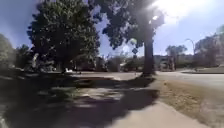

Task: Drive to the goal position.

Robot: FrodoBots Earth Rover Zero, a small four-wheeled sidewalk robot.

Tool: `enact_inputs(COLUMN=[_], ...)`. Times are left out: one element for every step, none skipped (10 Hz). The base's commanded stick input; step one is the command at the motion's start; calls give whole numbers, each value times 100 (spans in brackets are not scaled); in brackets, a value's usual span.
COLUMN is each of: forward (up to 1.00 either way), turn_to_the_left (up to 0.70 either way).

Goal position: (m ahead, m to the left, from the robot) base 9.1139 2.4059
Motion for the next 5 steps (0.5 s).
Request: enact_inputs(forward=[85, 85, 85, 85, 85], turn_to_the_left=[0, -11, -34, -34, -12])
